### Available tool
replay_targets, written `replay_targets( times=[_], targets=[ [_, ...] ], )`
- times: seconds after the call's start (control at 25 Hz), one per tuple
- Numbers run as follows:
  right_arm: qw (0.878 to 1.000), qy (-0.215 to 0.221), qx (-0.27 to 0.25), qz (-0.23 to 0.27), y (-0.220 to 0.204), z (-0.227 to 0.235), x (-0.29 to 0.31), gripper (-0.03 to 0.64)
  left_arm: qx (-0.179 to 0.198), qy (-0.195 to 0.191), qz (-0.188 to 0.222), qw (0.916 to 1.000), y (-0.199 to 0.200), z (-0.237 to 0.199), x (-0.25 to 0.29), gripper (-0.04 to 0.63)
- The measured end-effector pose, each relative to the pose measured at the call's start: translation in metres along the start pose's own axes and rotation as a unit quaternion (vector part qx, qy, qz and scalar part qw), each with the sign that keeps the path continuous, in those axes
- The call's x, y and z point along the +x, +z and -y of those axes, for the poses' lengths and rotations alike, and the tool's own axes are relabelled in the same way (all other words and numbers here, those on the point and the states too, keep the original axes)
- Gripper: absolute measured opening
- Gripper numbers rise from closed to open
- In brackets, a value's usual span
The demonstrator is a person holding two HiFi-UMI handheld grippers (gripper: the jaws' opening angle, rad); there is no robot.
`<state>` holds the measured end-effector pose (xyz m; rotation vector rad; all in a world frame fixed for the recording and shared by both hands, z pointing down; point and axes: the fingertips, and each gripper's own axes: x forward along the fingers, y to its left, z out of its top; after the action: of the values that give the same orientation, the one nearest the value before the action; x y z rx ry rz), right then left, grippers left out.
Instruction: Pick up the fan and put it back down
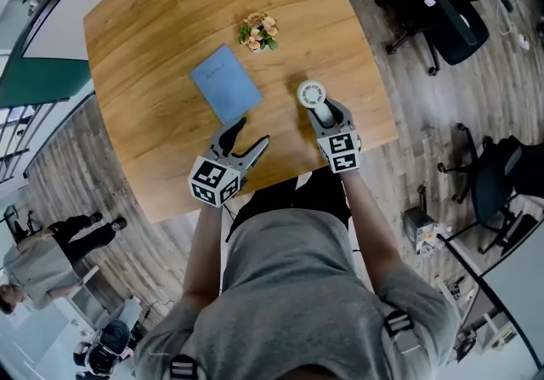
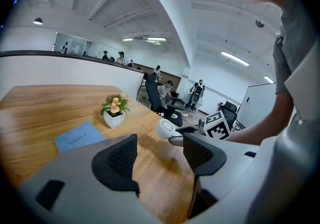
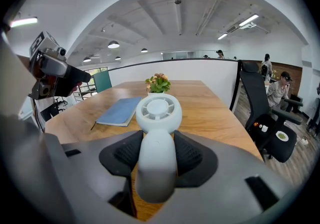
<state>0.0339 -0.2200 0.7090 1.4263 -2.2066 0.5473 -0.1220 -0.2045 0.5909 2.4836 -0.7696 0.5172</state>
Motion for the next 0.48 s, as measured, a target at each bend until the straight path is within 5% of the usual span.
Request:
replay_targets(
  times=[0.48],
  targets=[
    [0.999,0.012,0.006,-0.036,-0.036,-0.004,0.011,0.196,-0.013,0.001,-0.014,0.9998,-0.020,0.000,0.006,0.298]
  ],
)
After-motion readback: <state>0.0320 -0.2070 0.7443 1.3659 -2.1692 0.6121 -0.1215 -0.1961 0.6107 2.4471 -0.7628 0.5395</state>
